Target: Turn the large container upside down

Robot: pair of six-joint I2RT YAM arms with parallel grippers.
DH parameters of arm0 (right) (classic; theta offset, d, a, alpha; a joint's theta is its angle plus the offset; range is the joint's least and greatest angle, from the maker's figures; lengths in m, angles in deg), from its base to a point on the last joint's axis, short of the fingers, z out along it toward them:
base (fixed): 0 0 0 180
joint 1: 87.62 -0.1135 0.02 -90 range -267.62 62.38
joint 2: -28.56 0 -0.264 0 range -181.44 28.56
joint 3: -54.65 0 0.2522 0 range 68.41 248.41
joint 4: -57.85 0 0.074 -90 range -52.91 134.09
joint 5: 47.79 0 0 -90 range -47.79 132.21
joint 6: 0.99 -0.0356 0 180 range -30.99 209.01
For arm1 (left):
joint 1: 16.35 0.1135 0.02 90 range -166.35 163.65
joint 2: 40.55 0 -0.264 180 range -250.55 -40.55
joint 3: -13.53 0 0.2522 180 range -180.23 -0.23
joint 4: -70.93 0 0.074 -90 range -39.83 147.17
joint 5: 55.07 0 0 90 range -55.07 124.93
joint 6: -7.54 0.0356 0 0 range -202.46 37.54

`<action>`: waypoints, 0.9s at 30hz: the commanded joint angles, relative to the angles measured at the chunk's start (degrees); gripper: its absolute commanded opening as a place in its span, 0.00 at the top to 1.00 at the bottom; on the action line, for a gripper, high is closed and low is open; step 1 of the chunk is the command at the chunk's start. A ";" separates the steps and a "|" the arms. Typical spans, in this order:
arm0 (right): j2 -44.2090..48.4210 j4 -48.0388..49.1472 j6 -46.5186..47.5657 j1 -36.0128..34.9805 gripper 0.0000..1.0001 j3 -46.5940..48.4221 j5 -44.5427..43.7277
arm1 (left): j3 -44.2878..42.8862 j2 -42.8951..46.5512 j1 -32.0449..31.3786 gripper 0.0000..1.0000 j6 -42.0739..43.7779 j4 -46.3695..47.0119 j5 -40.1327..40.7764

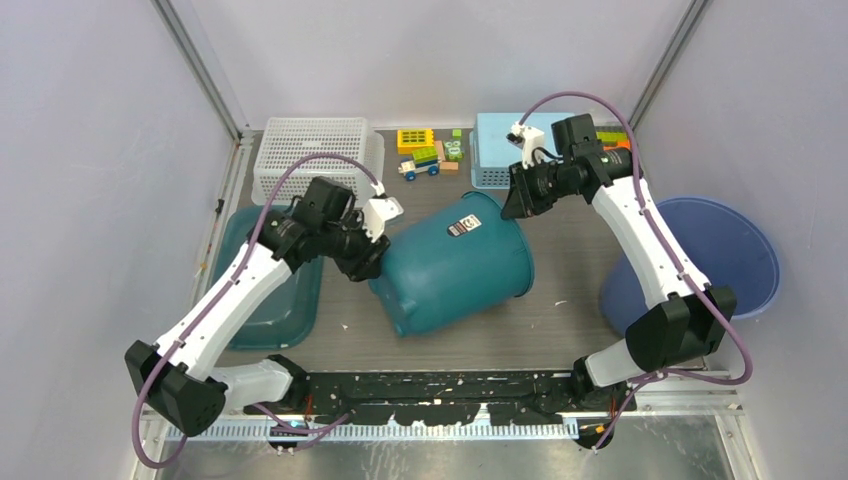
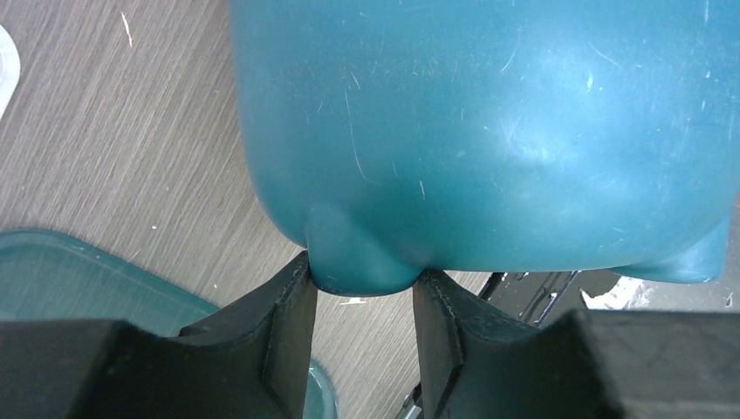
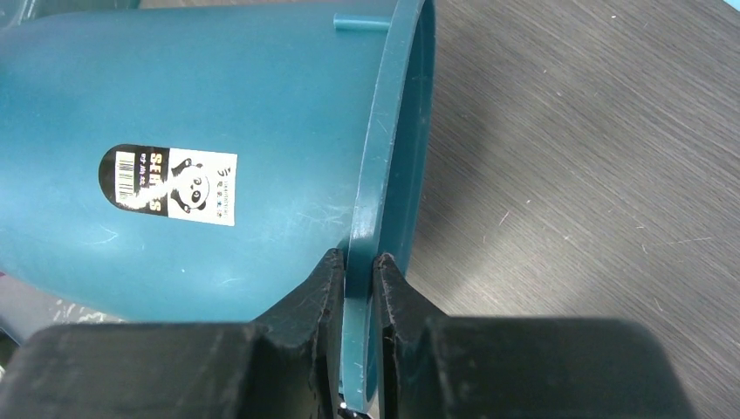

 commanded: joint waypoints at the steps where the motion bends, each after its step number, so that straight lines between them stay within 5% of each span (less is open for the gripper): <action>1: -2.44 -5.48 -2.48 -2.49 0.99 -4.00 16.53 | -8.64 -0.69 -1.71 1.00 -5.37 26.22 -9.96; 27: -5.86 0.67 -4.99 8.94 0.99 -10.91 28.79 | -11.44 -3.71 -1.71 0.96 -9.40 29.65 -2.33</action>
